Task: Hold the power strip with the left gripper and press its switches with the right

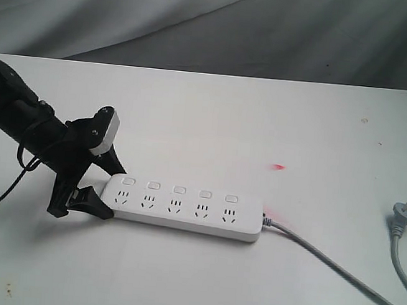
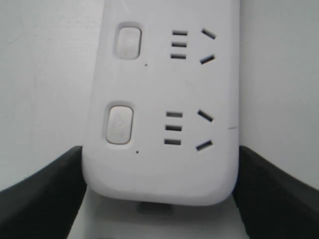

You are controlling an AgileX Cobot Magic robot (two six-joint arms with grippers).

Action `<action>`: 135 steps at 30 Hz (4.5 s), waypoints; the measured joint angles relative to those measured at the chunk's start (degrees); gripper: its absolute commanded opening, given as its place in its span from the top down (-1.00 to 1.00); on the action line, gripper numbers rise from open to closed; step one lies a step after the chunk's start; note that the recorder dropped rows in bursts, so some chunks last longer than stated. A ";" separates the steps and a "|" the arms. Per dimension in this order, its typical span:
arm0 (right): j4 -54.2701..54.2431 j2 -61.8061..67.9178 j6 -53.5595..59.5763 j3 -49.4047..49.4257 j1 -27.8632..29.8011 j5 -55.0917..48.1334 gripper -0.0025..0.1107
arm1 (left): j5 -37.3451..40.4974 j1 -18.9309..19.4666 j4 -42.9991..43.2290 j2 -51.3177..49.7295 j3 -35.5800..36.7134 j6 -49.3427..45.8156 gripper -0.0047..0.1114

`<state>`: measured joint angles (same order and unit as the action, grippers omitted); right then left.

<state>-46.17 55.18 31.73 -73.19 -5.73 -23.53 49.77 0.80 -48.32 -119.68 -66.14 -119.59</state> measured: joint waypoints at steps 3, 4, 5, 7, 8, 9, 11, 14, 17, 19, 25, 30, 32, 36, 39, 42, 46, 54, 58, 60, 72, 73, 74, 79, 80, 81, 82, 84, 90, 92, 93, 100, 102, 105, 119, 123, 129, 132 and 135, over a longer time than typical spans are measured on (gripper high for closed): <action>11.87 -0.68 -15.35 0.00 1.28 -2.98 0.96 | 0.00 0.00 0.00 0.00 0.00 0.00 0.92; 15.41 -0.95 -19.26 0.12 1.38 -4.83 0.96 | 0.00 0.00 0.00 0.00 0.00 0.00 0.92; 19.91 -1.23 -23.72 0.66 1.38 -6.65 0.96 | 0.00 0.00 0.00 0.00 0.00 0.00 0.92; 26.59 -2.09 -29.68 2.56 1.38 -8.85 0.96 | 0.00 0.00 0.00 0.00 0.00 0.00 0.92; 29.59 -2.62 -31.73 3.88 1.38 -9.44 0.96 | 0.00 0.00 0.00 0.00 0.00 0.00 0.92; 32.01 -3.31 -32.92 5.33 1.38 -9.73 0.96 | 0.00 0.00 0.00 0.00 0.00 0.00 0.92; 35.94 -4.53 -34.24 8.16 1.50 -9.73 0.96 | 0.00 0.00 0.00 0.00 0.00 0.00 0.92; 40.08 -7.12 -34.86 13.25 1.62 -8.72 0.96 | 0.00 0.00 0.00 0.00 0.00 0.00 0.92; 43.66 -10.42 -34.86 18.25 1.71 -7.24 0.96 | 0.00 0.00 0.00 0.00 0.00 0.00 0.92; 46.17 -12.87 -34.86 21.49 1.71 -6.62 0.96 | 0.00 0.00 0.00 0.00 0.00 0.00 0.92; 52.79 -21.65 -34.86 32.69 1.71 -5.90 0.96 | 0.00 0.00 0.00 0.00 0.00 0.00 0.92; 53.82 -31.18 -34.86 43.52 1.71 -5.18 0.96 | 0.00 0.00 0.00 0.00 0.00 0.00 0.92; 53.95 -35.51 -34.86 47.51 1.71 -3.88 0.96 | 0.00 0.00 0.00 0.00 0.00 0.00 0.92; 53.76 -42.83 -34.86 53.20 1.71 -1.37 0.96 | 0.00 0.00 0.00 0.00 0.00 0.00 0.92; 52.37 -47.50 -34.86 56.28 1.71 0.25 0.96 | 0.00 0.00 0.00 0.00 0.00 0.00 0.92; 49.73 -50.76 -34.96 58.97 2.98 2.49 0.96 | 0.00 0.00 0.00 0.00 0.00 0.00 0.92; 46.75 -53.92 -34.96 62.26 6.18 4.11 0.96 | 0.00 0.00 0.00 0.00 0.00 0.00 0.92; 44.30 -54.92 -34.96 68.03 8.03 4.58 0.96 | 0.00 0.00 0.00 0.00 0.00 0.00 0.92; 44.30 -54.92 -34.96 70.12 8.03 5.36 0.96 | 0.00 0.00 0.00 0.00 0.00 0.00 0.92; 44.30 -54.92 -34.96 71.50 8.03 5.49 0.96 | 0.00 0.00 0.00 0.00 0.00 0.00 0.92; 44.30 -55.03 -34.96 73.05 8.03 3.54 0.96 | 0.00 0.00 0.00 0.00 0.00 0.00 0.92; 44.30 -55.03 -34.96 73.05 8.03 3.54 0.96 | 0.00 0.00 0.00 0.00 0.00 0.00 0.92; 44.30 -55.03 -34.96 73.05 8.03 3.54 0.96 | 0.00 0.00 0.00 0.00 0.00 0.00 0.92; 44.30 -55.03 -34.96 73.05 8.03 3.54 0.96 | 0.00 0.00 0.00 0.00 0.00 0.00 0.92; 44.30 -55.03 -34.96 73.05 8.03 3.54 0.96 | 0.00 0.00 0.00 0.00 0.00 0.00 0.92; 44.30 -55.03 -34.96 73.05 8.03 3.54 0.96 | 0.00 0.00 0.00 0.00 0.00 0.00 0.92; 44.30 -55.03 -34.96 73.05 8.03 3.54 0.96 | 0.00 0.00 0.00 0.00 0.00 0.00 0.92; 44.30 -55.03 -34.96 73.05 8.03 3.54 0.96 | 0.00 0.00 0.00 0.00 0.00 0.00 0.92; 44.30 -55.03 -34.96 73.05 8.03 3.54 0.96 | 0.00 0.00 0.00 0.00 0.00 0.00 0.92; 44.30 -55.03 -34.96 73.05 8.03 3.54 0.96 | 0.00 0.00 0.00 0.00 0.00 0.00 0.92; 44.30 -55.03 -34.96 73.05 8.03 3.54 0.96 | 0.00 0.00 0.00 0.00 0.00 0.00 0.92; 44.30 -55.03 -34.96 73.05 8.03 3.54 0.96 | 0.00 0.00 0.00 0.00 0.00 0.00 0.92; 44.30 -55.03 -34.96 73.05 8.03 3.54 0.96 | 0.00 0.00 0.00 0.00 0.00 0.00 0.92; 44.30 -55.03 -34.96 73.05 8.03 3.54 0.96 | 0.00 0.00 0.00 0.00 0.00 0.00 0.92; 44.30 -55.03 -34.96 73.05 8.03 3.54 0.96 | 0.00 0.00 0.00 0.00 0.00 0.00 0.90; 44.30 -55.03 -34.96 73.05 8.03 3.54 0.96 | 0.00 0.00 0.00 0.00 0.00 0.00 0.62; 44.30 -55.03 -34.96 73.05 8.03 3.54 0.96 | 0.00 0.00 0.53 0.00 0.00 0.00 -0.39; 44.30 -55.03 -34.96 73.05 8.03 3.54 0.96 | -1.02 0.00 0.32 0.00 0.00 0.25 -0.62; 44.30 -55.03 -34.96 73.05 8.03 3.41 0.96 | -2.67 0.00 -0.61 0.00 0.00 2.10 -0.62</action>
<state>-1.87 0.14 -3.22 -0.14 2.30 -20.12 47.10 0.80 -48.92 -119.68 -66.14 -117.49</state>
